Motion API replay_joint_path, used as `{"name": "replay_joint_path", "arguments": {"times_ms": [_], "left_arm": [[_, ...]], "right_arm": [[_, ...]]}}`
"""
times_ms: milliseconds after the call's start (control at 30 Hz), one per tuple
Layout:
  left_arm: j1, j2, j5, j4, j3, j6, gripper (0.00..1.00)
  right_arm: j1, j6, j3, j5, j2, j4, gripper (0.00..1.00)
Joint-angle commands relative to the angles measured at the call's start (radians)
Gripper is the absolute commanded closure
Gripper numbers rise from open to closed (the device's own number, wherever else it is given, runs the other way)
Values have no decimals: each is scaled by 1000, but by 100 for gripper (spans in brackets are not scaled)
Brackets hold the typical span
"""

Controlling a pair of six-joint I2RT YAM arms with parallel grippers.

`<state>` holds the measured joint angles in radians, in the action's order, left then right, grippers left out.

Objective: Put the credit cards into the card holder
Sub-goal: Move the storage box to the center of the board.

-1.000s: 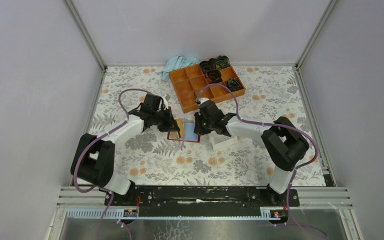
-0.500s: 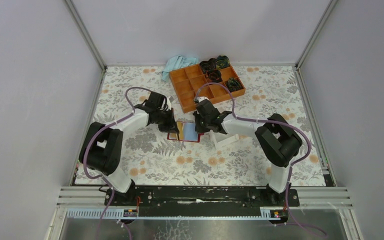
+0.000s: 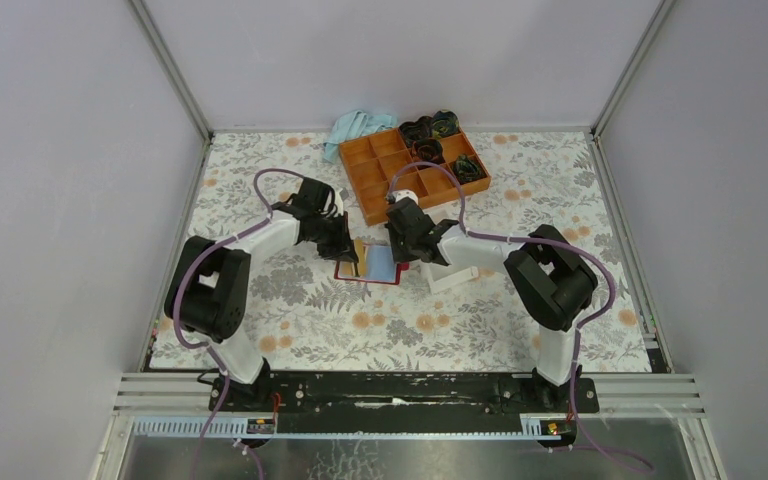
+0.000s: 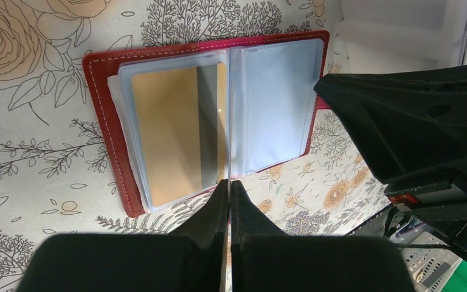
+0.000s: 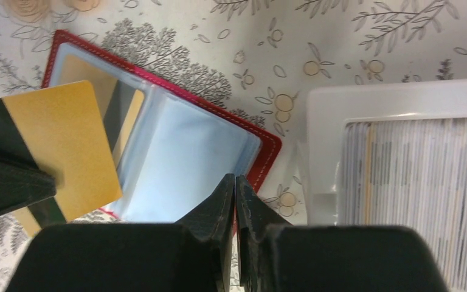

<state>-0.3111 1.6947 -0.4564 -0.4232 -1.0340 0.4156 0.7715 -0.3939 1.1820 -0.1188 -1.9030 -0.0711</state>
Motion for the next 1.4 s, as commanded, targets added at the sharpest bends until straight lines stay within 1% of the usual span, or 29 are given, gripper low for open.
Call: {"name": "replay_joint_path", "arguments": {"times_ms": [0, 133, 300, 467, 667, 767, 933, 1167, 1367], "left_arm": [[10, 11, -24, 5, -15, -15, 100], [10, 14, -28, 6, -16, -20, 100], [10, 14, -30, 7, -19, -21, 100], [11, 17, -28, 8, -13, -20, 100], [11, 2, 9, 12, 29, -7, 100], [10, -17, 25, 21, 55, 2, 100], [10, -29, 24, 23, 57, 8, 100], [11, -43, 39, 24, 74, 19, 100], [10, -59, 42, 31, 88, 27, 100]], "right_arm": [[4, 37, -9, -135, 13, -35, 89], [3, 59, 39, -217, -4, -92, 89], [-4, 63, 50, -278, 2, -101, 89], [-41, 72, 42, -301, 24, -85, 89], [-55, 118, 54, -260, 54, -52, 89], [-39, 143, 70, -250, 77, -40, 89], [-4, 160, 121, -266, 93, -60, 89], [48, 122, 145, -221, 56, -97, 88], [107, 68, 123, -178, -7, -90, 88]]}}
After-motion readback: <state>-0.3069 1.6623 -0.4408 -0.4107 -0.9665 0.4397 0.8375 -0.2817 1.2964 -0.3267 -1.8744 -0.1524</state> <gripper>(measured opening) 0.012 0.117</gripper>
